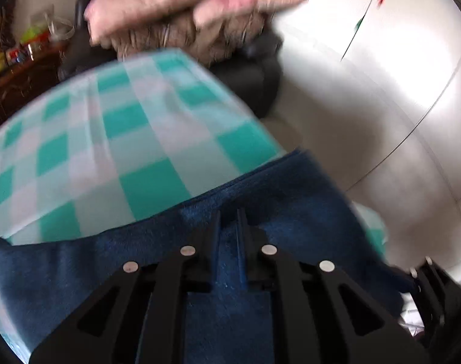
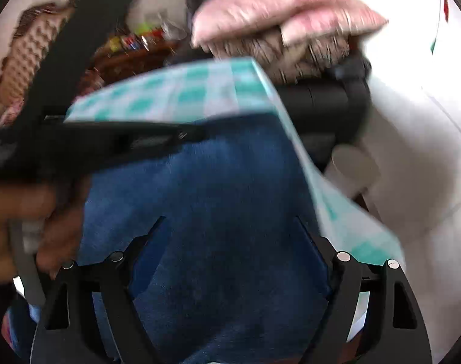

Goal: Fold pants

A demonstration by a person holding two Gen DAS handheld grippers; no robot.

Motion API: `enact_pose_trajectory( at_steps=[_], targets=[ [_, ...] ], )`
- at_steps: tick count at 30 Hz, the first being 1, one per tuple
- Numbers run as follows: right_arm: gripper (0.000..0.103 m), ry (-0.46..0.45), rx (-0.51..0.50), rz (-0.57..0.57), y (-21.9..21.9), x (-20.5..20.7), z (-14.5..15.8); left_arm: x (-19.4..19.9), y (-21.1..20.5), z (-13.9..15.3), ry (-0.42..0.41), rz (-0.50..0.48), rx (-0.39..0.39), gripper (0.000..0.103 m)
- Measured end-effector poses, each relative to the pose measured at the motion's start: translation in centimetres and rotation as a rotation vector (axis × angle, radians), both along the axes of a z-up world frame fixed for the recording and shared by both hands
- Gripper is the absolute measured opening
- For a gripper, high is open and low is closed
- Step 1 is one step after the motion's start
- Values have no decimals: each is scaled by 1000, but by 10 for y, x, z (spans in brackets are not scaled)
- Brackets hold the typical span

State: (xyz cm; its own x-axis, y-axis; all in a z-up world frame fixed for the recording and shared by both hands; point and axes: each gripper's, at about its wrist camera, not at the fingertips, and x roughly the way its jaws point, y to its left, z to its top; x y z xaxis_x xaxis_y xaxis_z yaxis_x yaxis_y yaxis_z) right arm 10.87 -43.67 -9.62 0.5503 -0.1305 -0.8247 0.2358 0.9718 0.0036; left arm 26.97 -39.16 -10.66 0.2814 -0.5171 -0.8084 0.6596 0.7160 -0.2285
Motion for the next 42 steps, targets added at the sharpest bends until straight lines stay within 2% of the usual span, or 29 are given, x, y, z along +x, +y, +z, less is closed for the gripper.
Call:
enact_pose_trajectory(
  at_steps=[2,3,4,5,7,9,11,13,14,15,18,20,23,24,25,27,28,30,31,35,38,42],
  targets=[
    [80,-17,-43,11,5,-2,-7,0,4,-1,40,16,-15,11],
    [81,-16,-47,7,6,-1,-8,-3,6,0,39,27,-9,16],
    [82,-17,-50,5,7,-1,-9,-6,10,5,18,47,1,26],
    [82,-18,-52,5,7,-1,-10,-12,19,17,-37,73,-3,34],
    [82,-16,-56,4,8,-2,-11,-31,40,35,-119,110,-37,86],
    [83,-21,-60,-1,8,-2,-12,-46,62,38,-136,171,-46,90],
    [83,-21,-75,-5,10,-2,-12,-59,78,25,-101,206,-23,101],
    [84,-19,-79,-12,11,-3,-13,-65,89,8,-66,236,-9,101],
    [84,-19,-77,-13,11,-4,-14,-62,93,-7,-17,239,1,101],
    [84,-17,-79,-13,12,-5,-13,-59,94,-15,1,219,3,101],
    [86,-14,-85,-17,12,-6,-13,-63,97,-14,-26,178,-11,101],
    [87,-10,-87,-27,13,-6,-13,-69,104,-7,-55,203,-21,101],
    [87,-8,-94,-37,15,-7,-12,-87,120,14,-146,253,-38,101],
    [88,-9,-99,-39,15,-7,-12,-95,126,19,-180,272,-20,98],
    [88,-11,-101,-47,16,-8,-12,-103,130,22,-209,281,3,85],
    [88,-12,-102,-63,18,-11,-11,-117,135,26,-236,276,38,70],
    [88,-6,-99,-74,18,-13,-11,-123,137,27,-245,275,50,57],
    [88,11,-101,-84,19,-14,-10,-139,147,25,-249,279,68,43],
    [89,13,-108,-82,20,-16,-10,-147,152,23,-232,278,64,39],
    [92,14,-121,-84,24,-23,-11,-169,155,-2,-163,247,111,37],
    [92,36,-132,-93,28,-28,-8,-177,156,-1,-183,250,121,37],
    [92,43,-157,-97,34,-39,-6,-182,166,0,-150,260,96,37]
  ],
)
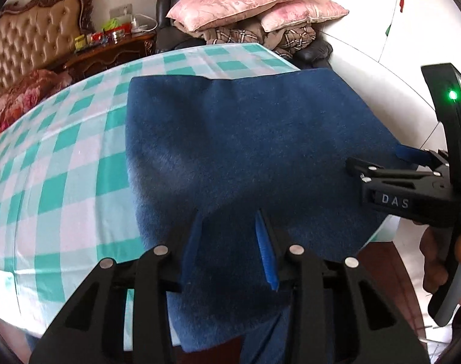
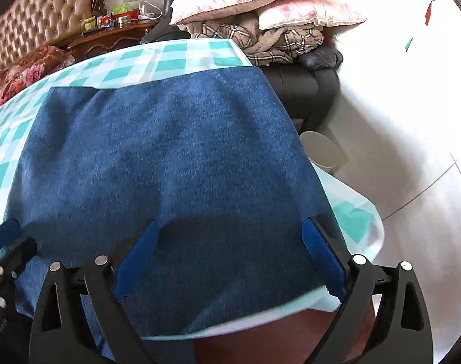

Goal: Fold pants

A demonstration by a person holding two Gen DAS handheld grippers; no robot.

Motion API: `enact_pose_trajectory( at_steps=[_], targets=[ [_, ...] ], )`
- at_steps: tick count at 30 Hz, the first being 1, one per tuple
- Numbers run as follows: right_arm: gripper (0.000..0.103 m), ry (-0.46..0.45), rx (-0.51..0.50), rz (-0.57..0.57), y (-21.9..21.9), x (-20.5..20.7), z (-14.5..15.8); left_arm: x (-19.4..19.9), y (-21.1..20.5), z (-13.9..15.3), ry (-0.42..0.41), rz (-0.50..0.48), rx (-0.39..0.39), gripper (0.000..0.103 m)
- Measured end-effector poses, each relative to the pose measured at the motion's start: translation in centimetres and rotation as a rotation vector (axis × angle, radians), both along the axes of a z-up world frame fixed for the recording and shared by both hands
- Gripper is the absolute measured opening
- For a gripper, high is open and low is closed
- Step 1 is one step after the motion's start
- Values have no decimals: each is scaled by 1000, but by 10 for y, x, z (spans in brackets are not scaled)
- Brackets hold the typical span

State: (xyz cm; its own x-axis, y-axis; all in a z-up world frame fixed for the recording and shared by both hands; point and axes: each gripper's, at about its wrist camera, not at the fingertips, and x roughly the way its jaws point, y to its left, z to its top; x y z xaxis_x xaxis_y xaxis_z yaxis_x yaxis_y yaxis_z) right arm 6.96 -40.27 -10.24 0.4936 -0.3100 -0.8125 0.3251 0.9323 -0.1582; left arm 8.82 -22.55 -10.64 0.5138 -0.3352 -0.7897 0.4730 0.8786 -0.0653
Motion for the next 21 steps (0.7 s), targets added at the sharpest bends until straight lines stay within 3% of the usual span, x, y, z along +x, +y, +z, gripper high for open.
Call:
enact_pose_trajectory(
  at_steps=[11,21],
  targets=[
    [92,-4,25,-67,-4,-46,4,-33,29,10,-9,54,-4,42],
    [92,-71,28,-86,-4,-98,29,-68,27,37,-48,65,-22,66]
  ],
)
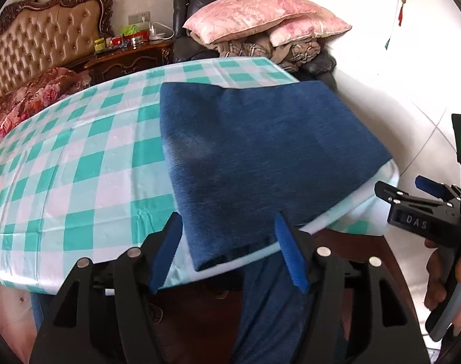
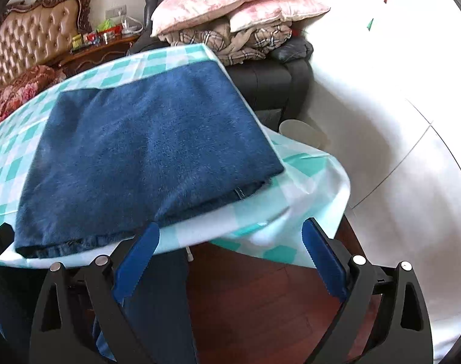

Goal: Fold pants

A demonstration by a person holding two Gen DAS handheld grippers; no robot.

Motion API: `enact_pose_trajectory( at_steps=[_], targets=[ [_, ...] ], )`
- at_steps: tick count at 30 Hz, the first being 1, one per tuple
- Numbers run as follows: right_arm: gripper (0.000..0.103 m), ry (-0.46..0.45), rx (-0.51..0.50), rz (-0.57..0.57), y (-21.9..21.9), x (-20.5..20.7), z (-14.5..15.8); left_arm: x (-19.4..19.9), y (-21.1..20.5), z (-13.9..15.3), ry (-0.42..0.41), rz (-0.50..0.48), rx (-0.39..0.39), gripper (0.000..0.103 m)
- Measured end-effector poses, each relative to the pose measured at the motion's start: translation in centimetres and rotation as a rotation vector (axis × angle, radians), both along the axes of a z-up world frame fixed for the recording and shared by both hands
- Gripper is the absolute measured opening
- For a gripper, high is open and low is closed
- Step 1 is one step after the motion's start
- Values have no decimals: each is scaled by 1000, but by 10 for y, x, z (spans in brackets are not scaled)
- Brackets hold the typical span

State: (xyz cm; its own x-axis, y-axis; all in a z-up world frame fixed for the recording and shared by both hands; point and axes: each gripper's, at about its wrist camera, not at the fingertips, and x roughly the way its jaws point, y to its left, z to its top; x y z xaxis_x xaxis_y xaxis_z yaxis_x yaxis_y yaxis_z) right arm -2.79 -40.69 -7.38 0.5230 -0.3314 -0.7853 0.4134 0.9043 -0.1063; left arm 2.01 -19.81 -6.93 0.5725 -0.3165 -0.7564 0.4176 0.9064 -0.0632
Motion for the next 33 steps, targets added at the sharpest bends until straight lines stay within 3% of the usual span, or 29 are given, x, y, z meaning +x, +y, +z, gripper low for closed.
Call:
enact_pose_trajectory(
  at_steps=[8,9,15,20,22,26,33],
  targets=[
    [92,-85,-32,16,15,-34,35,-19,-3,27,-24,-14,-55,94],
    [92,-91,-36,18,16,-36,38,-21,-3,29,-26,-9,-62,101],
    [92,-130,-27,7,15,-36,54,-22,-7,45,-64,-10,-88,101],
    [92,-137,-53,0,12,-21,57,9,-14,52,-37,-19,-166,101],
    [92,-135,-52,-9,7,-12,56,25,-22,51,-54,1,-144,101],
    [92,-117,-52,-31,-5,6,50,58,-35,38,8,14,-113,101],
    [92,-106,-36,-52,-17,17,44,69,-41,31,11,23,-83,101]
  ],
)
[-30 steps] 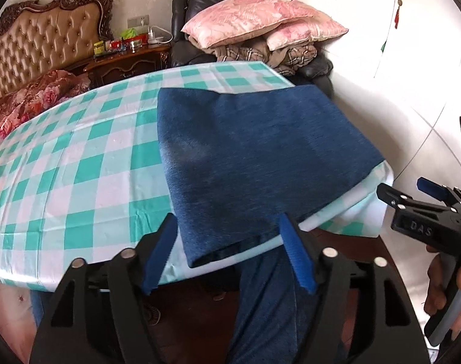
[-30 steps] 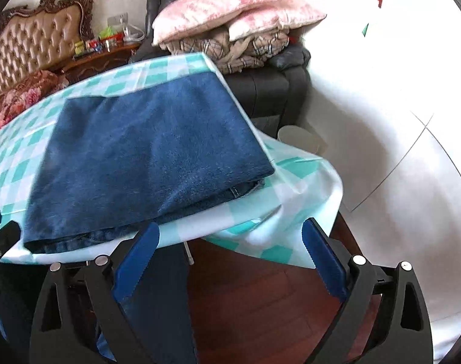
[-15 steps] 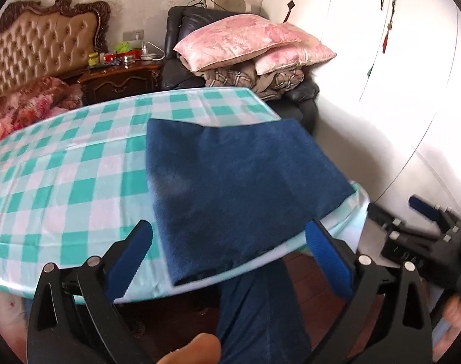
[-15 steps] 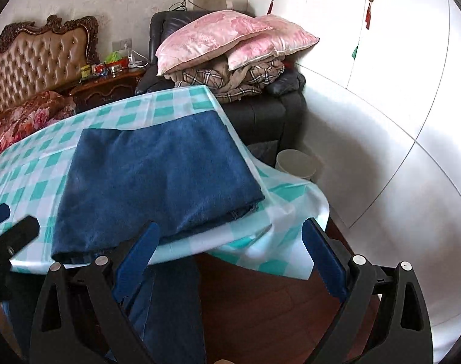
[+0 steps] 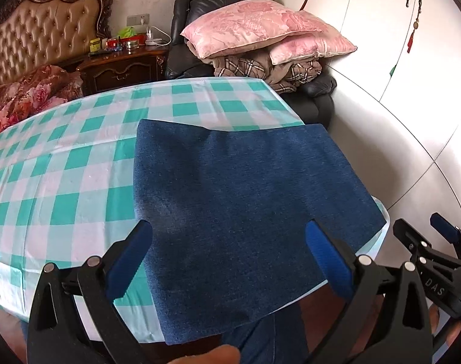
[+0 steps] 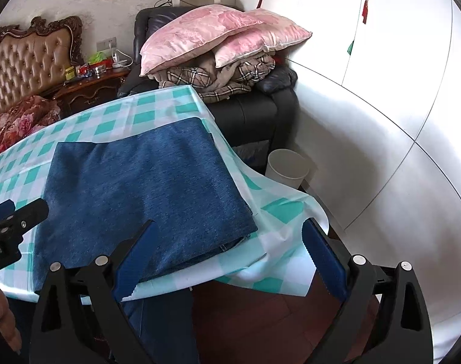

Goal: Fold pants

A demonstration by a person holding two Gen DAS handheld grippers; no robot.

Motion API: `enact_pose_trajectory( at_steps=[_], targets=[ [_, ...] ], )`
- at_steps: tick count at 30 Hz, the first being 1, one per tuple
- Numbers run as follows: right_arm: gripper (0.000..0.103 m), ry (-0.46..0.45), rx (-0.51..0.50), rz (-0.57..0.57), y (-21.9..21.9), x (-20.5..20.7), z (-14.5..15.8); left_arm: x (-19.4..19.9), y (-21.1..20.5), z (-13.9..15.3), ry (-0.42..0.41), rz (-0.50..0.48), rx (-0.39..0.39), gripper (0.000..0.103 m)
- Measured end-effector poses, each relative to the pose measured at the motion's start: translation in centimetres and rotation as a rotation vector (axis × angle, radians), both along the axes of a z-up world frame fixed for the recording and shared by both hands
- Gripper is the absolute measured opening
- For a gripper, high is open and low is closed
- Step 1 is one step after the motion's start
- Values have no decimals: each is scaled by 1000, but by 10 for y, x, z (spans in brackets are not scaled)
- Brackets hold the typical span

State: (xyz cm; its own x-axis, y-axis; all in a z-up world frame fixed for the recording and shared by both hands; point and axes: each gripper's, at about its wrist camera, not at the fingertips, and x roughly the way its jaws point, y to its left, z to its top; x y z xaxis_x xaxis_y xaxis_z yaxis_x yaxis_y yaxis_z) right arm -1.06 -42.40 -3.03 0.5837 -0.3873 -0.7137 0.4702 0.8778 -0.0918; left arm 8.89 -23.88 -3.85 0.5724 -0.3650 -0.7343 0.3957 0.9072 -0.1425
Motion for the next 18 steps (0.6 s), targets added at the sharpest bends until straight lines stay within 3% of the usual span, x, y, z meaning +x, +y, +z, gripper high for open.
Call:
enact_pose_trajectory(
  at_steps=[18],
  targets=[
    [92,0,2,4,2,-1,-2,-4,2,0,-6,0,3,101]
  ],
)
